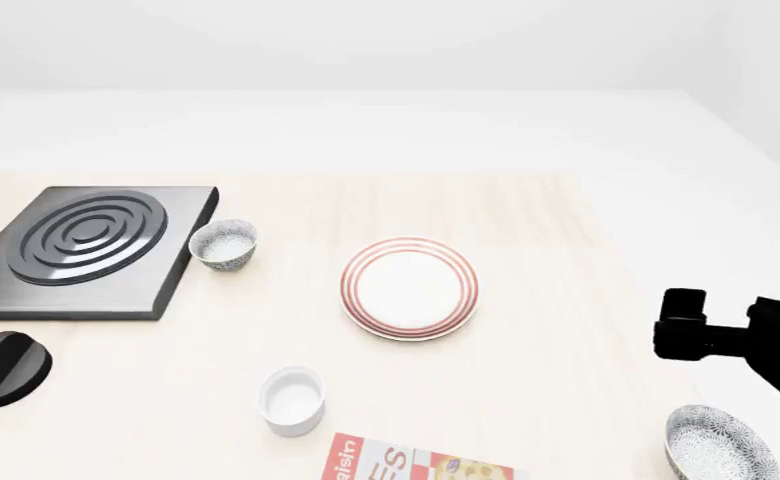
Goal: Pick the akita bowl next to the cookies box and place it on the plate.
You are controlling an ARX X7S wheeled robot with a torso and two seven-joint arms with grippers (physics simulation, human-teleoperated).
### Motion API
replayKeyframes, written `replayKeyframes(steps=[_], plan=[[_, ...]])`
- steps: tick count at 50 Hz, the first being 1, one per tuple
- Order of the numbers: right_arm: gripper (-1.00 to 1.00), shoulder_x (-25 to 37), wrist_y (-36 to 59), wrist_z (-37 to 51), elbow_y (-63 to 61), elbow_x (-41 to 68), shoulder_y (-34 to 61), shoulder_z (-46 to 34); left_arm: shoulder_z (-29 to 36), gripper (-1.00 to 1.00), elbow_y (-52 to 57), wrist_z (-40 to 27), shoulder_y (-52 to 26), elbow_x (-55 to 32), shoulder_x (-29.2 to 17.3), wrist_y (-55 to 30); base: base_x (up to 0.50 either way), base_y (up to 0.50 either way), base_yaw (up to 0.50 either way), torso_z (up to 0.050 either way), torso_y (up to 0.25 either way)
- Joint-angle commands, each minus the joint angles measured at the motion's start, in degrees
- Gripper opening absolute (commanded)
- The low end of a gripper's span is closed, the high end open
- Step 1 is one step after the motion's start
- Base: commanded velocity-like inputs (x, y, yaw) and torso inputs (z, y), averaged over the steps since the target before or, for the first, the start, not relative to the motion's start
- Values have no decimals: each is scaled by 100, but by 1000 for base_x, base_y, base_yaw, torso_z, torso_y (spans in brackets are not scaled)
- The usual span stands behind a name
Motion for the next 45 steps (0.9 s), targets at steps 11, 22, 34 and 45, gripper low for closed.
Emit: replayKeyframes(steps=[11, 22, 34, 45], plan=[[100, -29, 21, -408, 776, -85, -670, -274, -11, 100, -14, -34, 45, 6, -16, 35, 0, 0, 0, 0, 0], [100, -94, -164, -657, 1092, -387, -981, -448, -40, 100, -29, -42, 71, -7, -25, 44, 0, 0, 0, 0, 0], [100, -158, -282, -872, 1237, -626, -1201, -709, -57, 100, -29, -55, 77, -23, -39, 46, 0, 0, 0, 0, 0], [100, -215, -450, -1081, 1433, -866, -1343, -913, -56, 100, -36, -51, 83, -18, -32, 57, 0, 0, 0, 0, 0]])
